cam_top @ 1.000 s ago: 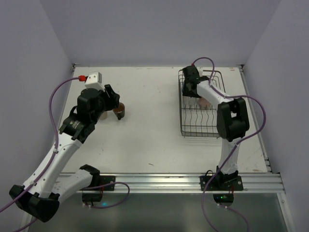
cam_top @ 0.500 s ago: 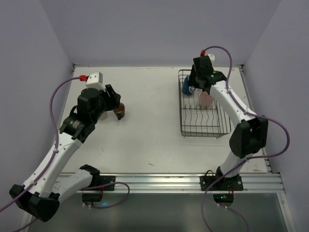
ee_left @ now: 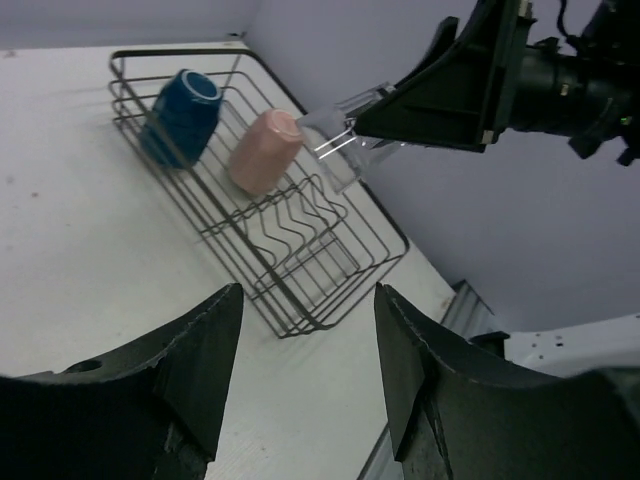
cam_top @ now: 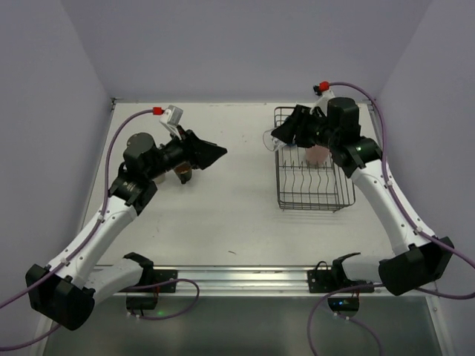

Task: Unload the cups from the dish rack

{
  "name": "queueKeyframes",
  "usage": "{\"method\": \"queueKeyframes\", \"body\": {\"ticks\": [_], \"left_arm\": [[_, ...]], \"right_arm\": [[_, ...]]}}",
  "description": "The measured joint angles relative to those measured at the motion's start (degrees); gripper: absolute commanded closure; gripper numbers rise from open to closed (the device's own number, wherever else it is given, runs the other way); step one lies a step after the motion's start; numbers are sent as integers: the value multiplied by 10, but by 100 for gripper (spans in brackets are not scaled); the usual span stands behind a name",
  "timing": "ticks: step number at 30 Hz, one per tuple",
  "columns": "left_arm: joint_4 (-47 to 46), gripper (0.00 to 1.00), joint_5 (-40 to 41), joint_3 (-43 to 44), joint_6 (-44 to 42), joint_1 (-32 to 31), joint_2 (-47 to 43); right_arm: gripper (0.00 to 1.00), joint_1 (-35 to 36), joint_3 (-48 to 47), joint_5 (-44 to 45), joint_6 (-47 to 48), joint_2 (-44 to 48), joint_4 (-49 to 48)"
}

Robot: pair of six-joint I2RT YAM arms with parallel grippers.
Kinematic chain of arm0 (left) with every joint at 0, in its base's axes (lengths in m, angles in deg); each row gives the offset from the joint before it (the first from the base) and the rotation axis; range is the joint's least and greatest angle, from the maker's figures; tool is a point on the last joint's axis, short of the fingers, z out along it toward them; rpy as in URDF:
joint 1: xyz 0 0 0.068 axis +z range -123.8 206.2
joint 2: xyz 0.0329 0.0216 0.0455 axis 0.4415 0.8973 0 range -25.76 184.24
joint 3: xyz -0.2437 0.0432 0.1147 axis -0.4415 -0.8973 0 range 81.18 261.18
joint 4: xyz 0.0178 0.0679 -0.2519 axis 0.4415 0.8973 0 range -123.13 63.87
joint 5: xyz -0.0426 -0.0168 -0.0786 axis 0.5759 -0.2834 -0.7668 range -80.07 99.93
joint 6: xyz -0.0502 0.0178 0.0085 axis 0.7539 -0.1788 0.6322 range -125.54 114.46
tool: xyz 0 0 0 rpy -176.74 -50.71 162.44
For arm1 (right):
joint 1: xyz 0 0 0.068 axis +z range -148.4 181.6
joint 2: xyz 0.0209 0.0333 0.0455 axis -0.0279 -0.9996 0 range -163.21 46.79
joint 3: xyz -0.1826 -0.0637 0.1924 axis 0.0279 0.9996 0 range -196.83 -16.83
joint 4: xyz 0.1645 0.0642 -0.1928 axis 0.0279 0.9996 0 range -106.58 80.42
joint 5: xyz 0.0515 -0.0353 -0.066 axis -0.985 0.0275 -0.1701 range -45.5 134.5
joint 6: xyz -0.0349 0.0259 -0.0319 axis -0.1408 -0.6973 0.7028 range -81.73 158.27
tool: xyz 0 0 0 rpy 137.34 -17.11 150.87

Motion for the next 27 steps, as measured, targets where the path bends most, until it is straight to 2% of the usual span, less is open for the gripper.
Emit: {"method": "queueKeyframes", "body": {"ticks": [5, 11, 19, 27], "left_arm": [[-144, 39, -85, -38, 96, 0, 35], [-213, 40, -107, -54, 144, -1, 53], [-297, 41, -115, -89, 156, -13, 49], [-370, 41, -133, -105, 157, -35, 36]], "right_arm": [[100, 0, 83, -127, -65, 45, -103], [100, 0, 155, -222, -175, 68, -241], [100, 19, 183, -254, -305, 70, -365], [100, 53, 186, -253, -368, 52, -431]]}}
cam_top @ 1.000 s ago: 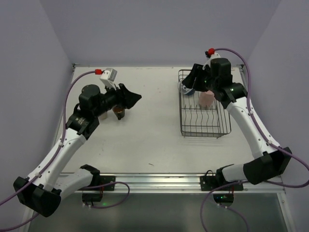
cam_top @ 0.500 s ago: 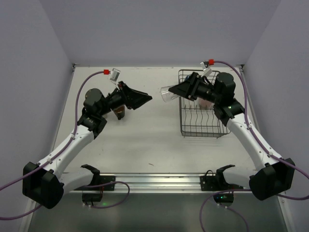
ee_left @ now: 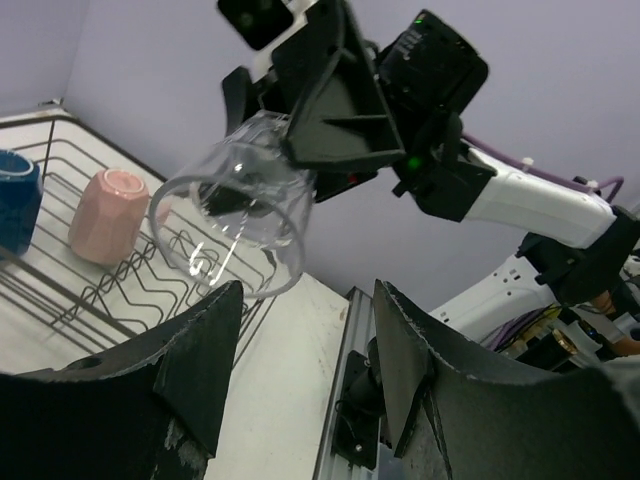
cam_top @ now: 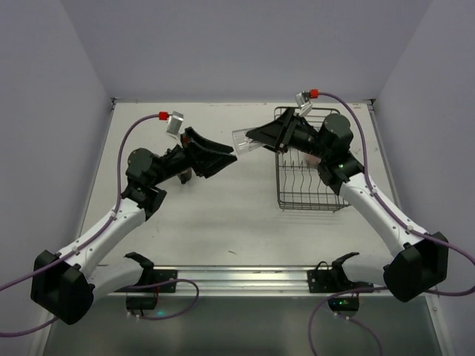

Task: Unload the cups from the dish rack

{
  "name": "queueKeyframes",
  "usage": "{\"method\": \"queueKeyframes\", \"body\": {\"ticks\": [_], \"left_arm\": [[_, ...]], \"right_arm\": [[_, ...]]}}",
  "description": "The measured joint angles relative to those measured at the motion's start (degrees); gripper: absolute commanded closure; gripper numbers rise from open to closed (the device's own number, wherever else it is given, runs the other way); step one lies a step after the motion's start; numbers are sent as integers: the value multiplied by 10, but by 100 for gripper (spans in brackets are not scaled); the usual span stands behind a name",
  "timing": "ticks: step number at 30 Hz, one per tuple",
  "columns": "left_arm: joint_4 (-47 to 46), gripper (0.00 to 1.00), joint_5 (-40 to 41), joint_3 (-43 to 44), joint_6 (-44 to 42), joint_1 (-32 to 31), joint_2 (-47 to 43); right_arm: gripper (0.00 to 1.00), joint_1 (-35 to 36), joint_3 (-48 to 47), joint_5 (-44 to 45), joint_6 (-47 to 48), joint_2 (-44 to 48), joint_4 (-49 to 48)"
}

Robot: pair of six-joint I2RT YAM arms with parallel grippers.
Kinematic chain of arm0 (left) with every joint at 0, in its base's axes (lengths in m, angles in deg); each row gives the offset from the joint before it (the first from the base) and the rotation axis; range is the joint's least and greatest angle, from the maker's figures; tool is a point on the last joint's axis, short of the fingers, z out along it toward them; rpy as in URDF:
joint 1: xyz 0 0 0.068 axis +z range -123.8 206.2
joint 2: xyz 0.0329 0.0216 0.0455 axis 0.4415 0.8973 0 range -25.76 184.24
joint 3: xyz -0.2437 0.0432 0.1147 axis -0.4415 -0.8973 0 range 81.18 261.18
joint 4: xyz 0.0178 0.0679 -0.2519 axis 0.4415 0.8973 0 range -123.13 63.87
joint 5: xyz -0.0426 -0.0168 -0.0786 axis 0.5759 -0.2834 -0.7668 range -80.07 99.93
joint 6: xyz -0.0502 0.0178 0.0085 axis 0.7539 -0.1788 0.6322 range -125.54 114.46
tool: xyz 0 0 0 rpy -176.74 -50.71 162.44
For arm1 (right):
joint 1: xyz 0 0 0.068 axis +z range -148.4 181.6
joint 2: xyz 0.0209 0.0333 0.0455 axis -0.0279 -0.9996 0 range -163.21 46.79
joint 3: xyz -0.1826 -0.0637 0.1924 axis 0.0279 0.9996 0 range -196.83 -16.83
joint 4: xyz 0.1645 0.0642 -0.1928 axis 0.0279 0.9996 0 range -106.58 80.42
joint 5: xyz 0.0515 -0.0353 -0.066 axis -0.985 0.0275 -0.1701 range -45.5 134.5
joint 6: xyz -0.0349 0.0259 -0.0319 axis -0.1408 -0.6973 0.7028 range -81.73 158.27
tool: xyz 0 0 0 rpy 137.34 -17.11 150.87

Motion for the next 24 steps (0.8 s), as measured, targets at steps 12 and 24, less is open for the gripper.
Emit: {"method": "queueKeyframes", "body": {"ticks": [12, 24], "left_arm": [[-50, 42, -10, -10, 8, -6, -16], [-62, 100, 9, -7, 8, -11, 0]], "right_arm": [[100, 50, -4, 0, -49, -49, -47], [59, 82, -17, 2, -83, -60, -75]]}}
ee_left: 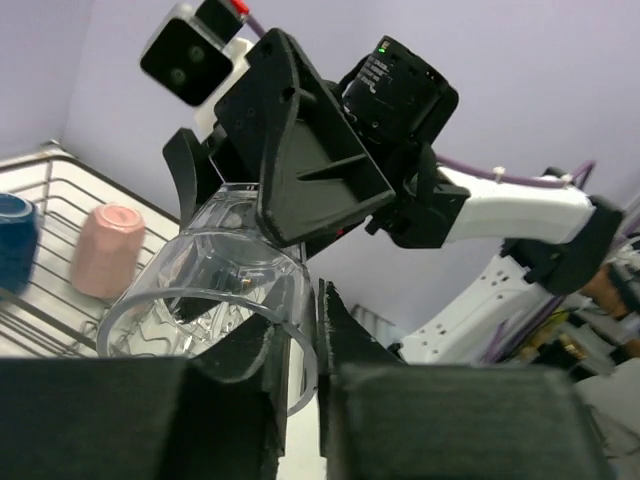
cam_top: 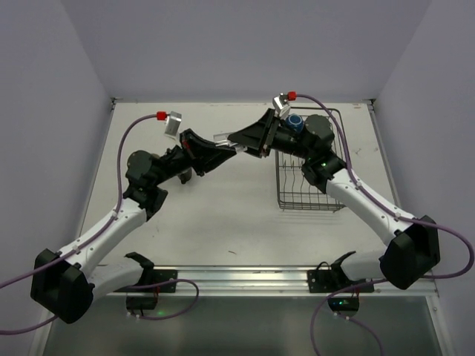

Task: Unload the cups from the dish rack

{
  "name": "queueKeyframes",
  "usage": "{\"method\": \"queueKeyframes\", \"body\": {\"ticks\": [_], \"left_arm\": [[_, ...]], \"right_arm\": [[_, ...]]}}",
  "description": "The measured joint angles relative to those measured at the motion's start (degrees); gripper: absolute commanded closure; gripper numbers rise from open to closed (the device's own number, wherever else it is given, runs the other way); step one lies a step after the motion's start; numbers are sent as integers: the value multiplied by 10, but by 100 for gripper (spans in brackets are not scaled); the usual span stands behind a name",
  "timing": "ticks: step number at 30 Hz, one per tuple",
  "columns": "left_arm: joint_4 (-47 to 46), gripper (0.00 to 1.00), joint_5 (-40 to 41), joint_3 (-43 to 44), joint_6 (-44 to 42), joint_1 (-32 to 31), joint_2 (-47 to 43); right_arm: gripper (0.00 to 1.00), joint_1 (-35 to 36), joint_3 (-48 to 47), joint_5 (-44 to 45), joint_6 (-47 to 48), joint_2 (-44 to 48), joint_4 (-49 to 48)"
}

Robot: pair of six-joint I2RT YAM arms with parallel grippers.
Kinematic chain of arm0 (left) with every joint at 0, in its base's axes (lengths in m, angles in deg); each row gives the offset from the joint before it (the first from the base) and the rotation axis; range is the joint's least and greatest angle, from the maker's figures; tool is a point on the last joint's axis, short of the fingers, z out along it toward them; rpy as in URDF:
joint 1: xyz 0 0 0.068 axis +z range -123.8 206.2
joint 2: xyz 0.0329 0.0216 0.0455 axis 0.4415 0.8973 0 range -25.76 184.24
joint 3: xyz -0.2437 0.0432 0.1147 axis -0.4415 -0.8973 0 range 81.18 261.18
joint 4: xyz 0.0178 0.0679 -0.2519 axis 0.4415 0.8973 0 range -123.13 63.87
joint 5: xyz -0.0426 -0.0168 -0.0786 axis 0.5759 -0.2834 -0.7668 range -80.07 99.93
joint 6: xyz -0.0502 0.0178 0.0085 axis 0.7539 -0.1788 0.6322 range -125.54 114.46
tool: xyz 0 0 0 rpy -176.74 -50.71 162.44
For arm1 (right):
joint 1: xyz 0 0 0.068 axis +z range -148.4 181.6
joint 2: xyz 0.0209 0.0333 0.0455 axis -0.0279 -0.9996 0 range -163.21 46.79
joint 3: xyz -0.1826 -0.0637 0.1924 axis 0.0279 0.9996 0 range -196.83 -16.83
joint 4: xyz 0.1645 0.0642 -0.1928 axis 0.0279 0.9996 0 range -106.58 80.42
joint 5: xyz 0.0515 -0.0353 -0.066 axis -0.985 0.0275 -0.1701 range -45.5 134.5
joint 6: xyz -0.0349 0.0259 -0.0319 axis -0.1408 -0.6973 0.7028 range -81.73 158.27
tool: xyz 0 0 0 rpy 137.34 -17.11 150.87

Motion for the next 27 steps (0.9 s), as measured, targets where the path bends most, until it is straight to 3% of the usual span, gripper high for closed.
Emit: {"method": "queueKeyframes", "body": {"ticks": [3, 4, 9, 15, 20, 27], "left_arm": [[28, 100, 10, 11, -21, -1, 0], [43, 100, 14, 16, -27, -1, -1], [146, 100, 44, 31, -65, -2, -14], [376, 100, 120, 129, -144, -4, -28], [596, 100, 265, 227, -195, -4, 21], [772, 100, 426, 183, -205, -4, 138]], "right_arm": [[27, -3, -3, 8, -2, 1, 19], [1, -3, -4, 9, 2, 1, 25], [1, -3, -4, 6, 47, 14, 64], [1, -25, -6, 48, 147, 71, 189], [1, -36, -74, 199, 282, 102, 377], [1, -41, -120, 427, 410, 103, 534]]}}
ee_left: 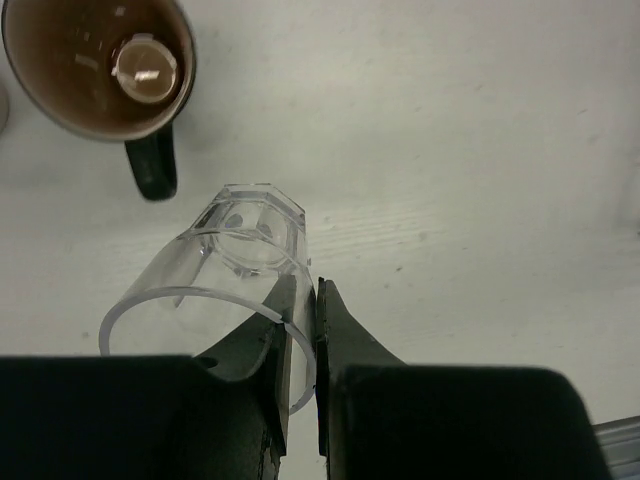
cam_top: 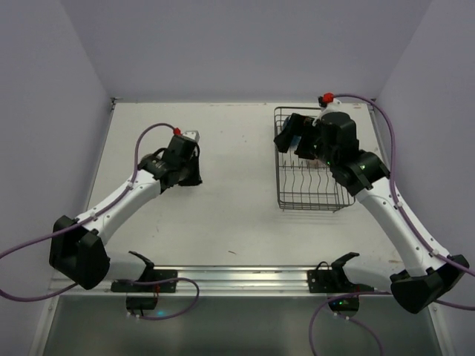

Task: Unload the cups from the dish rack

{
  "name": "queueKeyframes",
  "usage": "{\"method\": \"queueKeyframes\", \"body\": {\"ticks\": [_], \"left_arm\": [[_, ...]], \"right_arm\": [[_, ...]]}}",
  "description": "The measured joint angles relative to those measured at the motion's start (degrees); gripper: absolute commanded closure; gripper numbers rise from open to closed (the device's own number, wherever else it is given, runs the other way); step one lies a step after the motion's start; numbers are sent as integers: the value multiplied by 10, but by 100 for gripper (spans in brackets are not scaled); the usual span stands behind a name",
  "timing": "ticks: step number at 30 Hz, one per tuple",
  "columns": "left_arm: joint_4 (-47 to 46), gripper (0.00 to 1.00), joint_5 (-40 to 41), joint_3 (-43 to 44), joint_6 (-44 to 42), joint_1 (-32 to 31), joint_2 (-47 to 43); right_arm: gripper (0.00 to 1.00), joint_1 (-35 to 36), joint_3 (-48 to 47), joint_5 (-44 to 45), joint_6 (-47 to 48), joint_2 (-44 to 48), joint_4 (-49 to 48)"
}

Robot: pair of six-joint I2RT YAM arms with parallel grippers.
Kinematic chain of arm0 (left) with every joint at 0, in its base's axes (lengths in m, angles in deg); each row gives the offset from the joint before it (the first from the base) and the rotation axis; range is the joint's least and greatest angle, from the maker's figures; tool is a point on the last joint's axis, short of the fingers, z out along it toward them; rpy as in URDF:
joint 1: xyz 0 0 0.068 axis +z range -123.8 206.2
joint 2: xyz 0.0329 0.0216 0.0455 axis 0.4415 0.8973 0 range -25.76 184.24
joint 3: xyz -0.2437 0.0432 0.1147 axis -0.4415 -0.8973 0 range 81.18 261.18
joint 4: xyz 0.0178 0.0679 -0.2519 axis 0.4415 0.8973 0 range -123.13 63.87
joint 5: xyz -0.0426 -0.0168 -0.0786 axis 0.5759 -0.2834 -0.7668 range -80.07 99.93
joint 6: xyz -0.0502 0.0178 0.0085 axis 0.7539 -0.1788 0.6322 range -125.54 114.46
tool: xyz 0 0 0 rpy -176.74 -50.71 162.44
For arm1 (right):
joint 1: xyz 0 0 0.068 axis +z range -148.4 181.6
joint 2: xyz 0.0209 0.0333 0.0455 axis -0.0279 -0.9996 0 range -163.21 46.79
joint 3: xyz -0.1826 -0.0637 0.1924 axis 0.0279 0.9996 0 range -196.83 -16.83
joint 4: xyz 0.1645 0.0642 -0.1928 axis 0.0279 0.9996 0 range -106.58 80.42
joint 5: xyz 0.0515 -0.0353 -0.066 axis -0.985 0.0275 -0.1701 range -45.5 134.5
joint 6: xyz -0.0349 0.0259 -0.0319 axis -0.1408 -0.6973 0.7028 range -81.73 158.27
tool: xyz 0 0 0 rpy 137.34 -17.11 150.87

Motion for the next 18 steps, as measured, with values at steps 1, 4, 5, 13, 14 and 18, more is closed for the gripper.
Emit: {"method": "queueKeyframes", "body": {"ticks": [1, 4, 5, 13, 14, 18], "left_arm": [[15, 100, 9, -13, 1, 0, 9], [43, 100, 33, -36, 2, 0, 19], [47, 100, 40, -40, 4, 0, 19], [52, 100, 84, -62, 10, 0, 26], [56, 100, 88, -64, 10, 0, 32], [62, 100, 99, -74, 10, 0, 57]], "right_arm": [[1, -3, 0, 17, 8, 0, 10], [1, -17, 0, 57, 31, 0, 39], [1, -23, 0, 63, 37, 0, 45], [1, -63, 0, 85, 60, -3, 66], [1, -64, 0, 85, 61, -4, 66], [1, -72, 0, 85, 68, -14, 67]]}}
